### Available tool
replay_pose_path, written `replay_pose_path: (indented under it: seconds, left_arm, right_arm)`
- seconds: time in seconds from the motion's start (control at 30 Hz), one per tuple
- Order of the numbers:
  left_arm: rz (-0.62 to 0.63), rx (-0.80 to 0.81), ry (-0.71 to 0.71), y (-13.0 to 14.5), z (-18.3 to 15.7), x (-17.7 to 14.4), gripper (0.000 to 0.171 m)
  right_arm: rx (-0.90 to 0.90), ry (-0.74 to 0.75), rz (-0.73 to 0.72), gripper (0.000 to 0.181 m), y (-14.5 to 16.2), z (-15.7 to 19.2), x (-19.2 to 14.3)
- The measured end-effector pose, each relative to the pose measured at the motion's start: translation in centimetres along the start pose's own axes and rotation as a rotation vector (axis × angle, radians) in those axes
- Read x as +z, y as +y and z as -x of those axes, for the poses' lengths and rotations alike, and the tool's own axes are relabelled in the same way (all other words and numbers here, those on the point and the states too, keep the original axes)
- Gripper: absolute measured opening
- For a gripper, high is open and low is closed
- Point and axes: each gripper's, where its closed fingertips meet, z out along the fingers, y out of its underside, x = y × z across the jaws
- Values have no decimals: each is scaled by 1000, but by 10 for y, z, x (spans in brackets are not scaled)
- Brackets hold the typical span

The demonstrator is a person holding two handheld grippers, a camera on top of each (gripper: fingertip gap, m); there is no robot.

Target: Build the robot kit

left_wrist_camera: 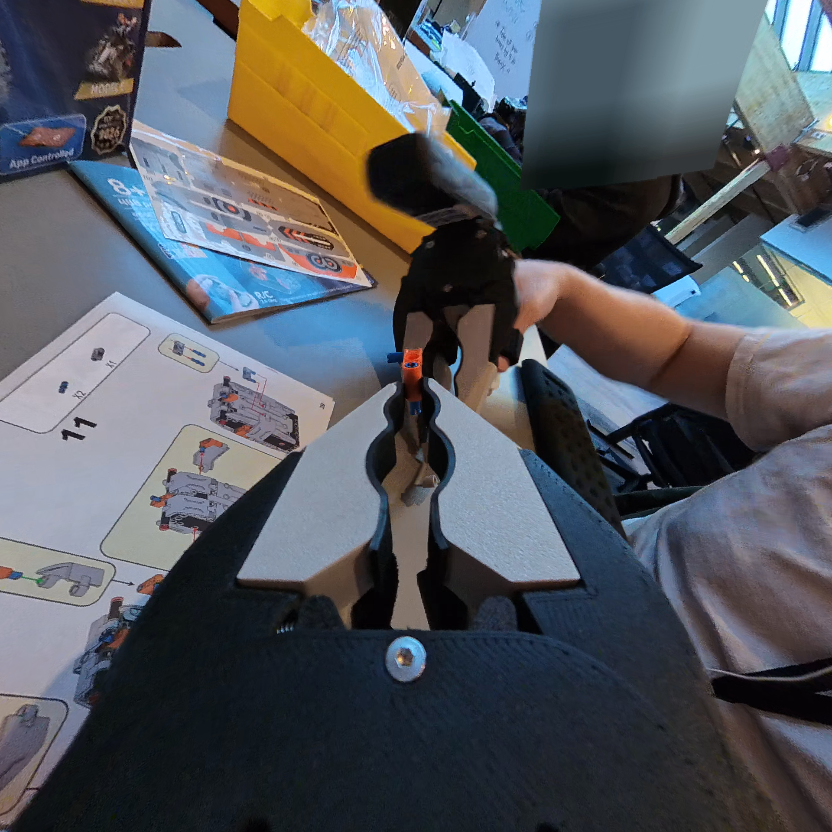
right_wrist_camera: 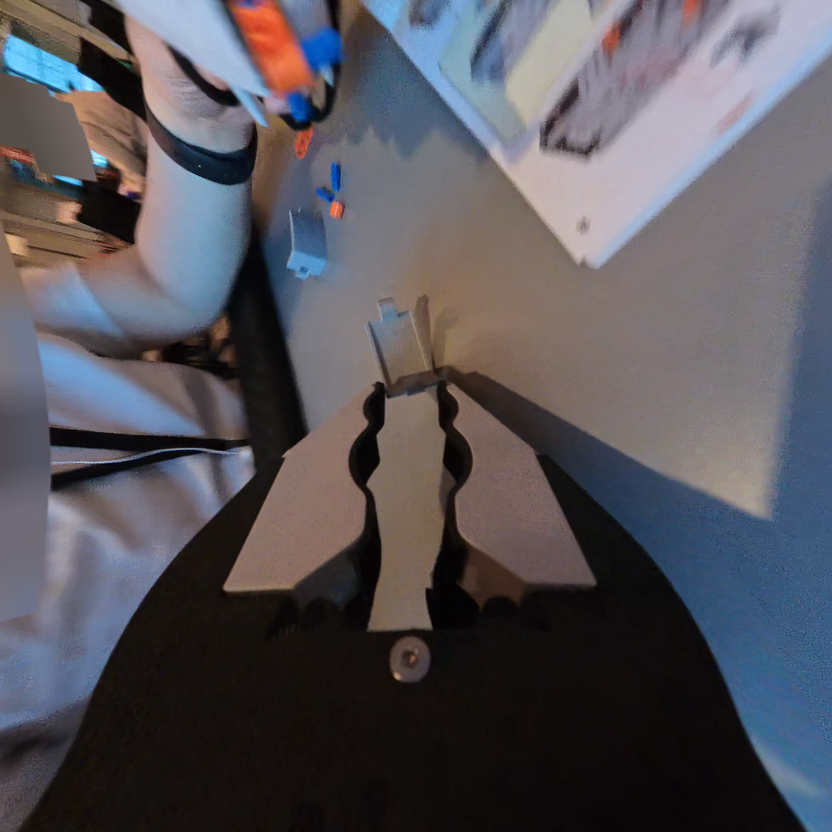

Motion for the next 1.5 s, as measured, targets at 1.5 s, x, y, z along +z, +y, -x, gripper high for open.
replay_pose_path:
  seconds: [1.5]
  left_arm:
    - [-18,42,29,-9,-18,-4,5]
  right_arm:
    - [-1723,983,761,28,8,24,21]
